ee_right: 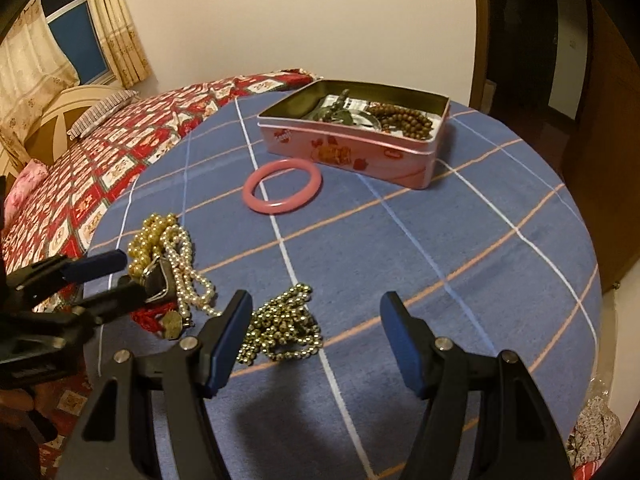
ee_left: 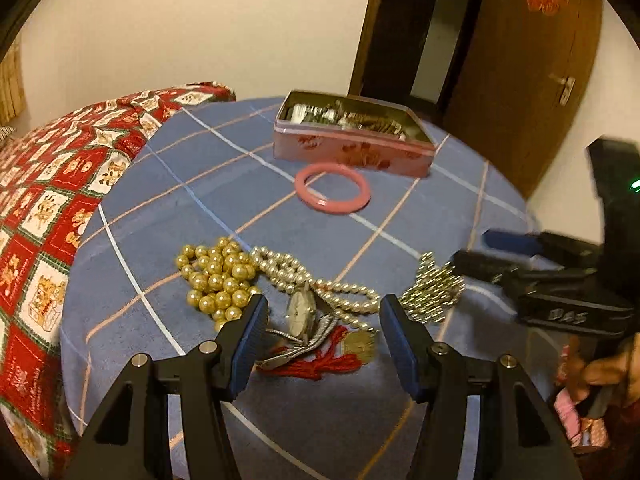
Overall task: Organize jewelry
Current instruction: 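Close left gripper on the silver watch while right gripper grasps the metallic bead strand, then lift the watch and bead strand and carry both toward the pink tin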
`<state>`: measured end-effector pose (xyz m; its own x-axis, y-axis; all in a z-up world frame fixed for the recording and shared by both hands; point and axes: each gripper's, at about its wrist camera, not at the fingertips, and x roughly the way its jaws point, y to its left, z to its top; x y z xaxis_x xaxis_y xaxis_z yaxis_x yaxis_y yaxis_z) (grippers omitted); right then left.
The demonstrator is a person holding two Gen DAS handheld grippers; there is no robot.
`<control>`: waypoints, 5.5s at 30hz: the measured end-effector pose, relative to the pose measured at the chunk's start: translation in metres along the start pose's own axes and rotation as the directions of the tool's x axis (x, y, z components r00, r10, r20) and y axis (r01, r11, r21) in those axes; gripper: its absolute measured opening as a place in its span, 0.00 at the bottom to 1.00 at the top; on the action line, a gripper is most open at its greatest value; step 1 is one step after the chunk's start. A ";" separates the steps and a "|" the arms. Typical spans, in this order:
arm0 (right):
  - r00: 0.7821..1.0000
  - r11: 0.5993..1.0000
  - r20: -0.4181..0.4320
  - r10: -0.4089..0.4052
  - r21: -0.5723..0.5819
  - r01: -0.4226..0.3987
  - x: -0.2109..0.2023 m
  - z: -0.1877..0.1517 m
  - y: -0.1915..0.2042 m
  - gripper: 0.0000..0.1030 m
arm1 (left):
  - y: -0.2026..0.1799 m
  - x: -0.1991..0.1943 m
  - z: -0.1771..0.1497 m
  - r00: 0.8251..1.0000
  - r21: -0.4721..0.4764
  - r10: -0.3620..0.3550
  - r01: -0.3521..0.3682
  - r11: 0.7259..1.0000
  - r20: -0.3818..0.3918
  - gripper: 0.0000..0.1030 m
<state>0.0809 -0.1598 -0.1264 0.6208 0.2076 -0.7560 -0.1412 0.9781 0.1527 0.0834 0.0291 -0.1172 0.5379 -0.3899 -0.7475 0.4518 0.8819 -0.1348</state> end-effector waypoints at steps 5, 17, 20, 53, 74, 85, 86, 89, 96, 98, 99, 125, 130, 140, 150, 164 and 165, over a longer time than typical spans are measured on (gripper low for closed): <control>1.000 1.000 -0.007 -0.007 0.009 0.007 0.000 -0.002 -0.002 0.66 | -0.004 0.011 -0.004 0.999 0.038 0.027 -0.026 0.999 -0.023 0.57; 1.000 1.000 -0.004 -0.001 0.025 0.001 -0.001 -0.002 -0.004 0.62 | 0.017 0.012 -0.004 1.000 -0.064 -0.025 0.024 0.998 -0.011 0.13; 1.000 1.000 -0.009 0.000 0.030 0.000 0.000 -0.004 -0.005 0.58 | 0.017 0.010 -0.003 0.999 -0.079 -0.035 0.036 0.996 0.006 0.13; 0.995 0.984 -0.098 -0.026 -0.176 0.008 0.027 -0.009 0.029 0.17 | -0.008 0.014 -0.005 0.989 0.020 -0.106 0.108 0.994 -0.104 0.03; 0.998 1.000 -0.065 0.026 -0.014 -0.027 0.014 -0.006 0.002 0.16 | -0.003 0.010 -0.002 0.977 -0.061 -0.209 0.206 0.977 -0.046 0.04; 0.998 1.000 -0.066 0.025 0.004 -0.025 0.015 -0.007 -0.004 0.16 | -0.005 0.015 0.006 0.992 -0.028 -0.116 0.115 0.993 -0.058 0.87; 0.998 1.000 -0.066 0.025 0.004 -0.025 0.015 -0.007 -0.004 0.16 | -0.004 0.019 0.006 0.991 -0.033 -0.114 0.112 0.993 -0.068 0.87; 0.998 1.000 -0.065 0.025 0.007 -0.025 0.015 -0.007 -0.004 0.16 | -0.005 0.031 0.007 0.991 -0.040 -0.101 0.097 0.994 -0.094 0.87; 0.997 1.000 -0.067 0.027 0.015 -0.026 0.016 -0.007 -0.008 0.16 | -0.014 0.037 0.002 0.993 0.072 0.012 -0.003 0.997 -0.121 0.38; 0.998 1.000 -0.065 0.029 0.015 -0.028 0.017 -0.006 -0.007 0.16 | -0.006 0.034 0.002 0.991 0.021 -0.057 0.060 0.998 -0.119 0.24; 0.998 1.000 -0.062 0.029 0.014 -0.028 0.016 -0.006 -0.007 0.16 | -0.004 0.034 0.002 0.992 0.010 -0.064 0.066 0.998 -0.112 0.24; 0.996 0.997 0.068 0.053 0.043 -0.056 -0.017 0.020 -0.010 0.15 | -0.006 0.012 0.020 0.970 -0.032 -0.232 0.230 0.973 -0.073 0.09; 0.997 0.997 0.058 0.056 0.054 -0.059 -0.017 0.017 -0.013 0.15 | -0.014 0.034 0.011 0.972 -0.035 -0.209 0.207 0.978 -0.109 0.59; 0.997 0.994 0.052 0.058 0.086 -0.062 -0.015 0.017 -0.021 0.15 | -0.020 0.044 0.009 0.988 0.019 -0.129 0.131 0.991 -0.080 0.42; 0.994 0.994 0.096 0.047 0.097 -0.056 -0.025 0.022 -0.027 0.15 | -0.012 0.029 0.012 0.986 -0.010 -0.163 0.163 0.987 -0.030 0.31; 0.975 0.996 0.216 0.049 0.058 -0.063 -0.051 0.068 -0.027 0.15 | -0.025 -0.029 0.076 0.957 0.041 -0.215 0.211 0.977 0.196 0.31; 0.972 0.997 0.228 0.048 0.052 -0.061 -0.053 0.074 -0.027 0.15 | -0.025 -0.030 0.081 0.954 0.043 -0.219 0.214 0.976 0.207 0.31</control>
<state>0.1086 -0.1962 -0.0433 0.7730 0.2513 -0.5825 -0.1383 0.9629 0.2319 0.1140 -0.0026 -0.0388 0.5615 -0.6195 -0.5485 0.5866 0.7656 -0.2641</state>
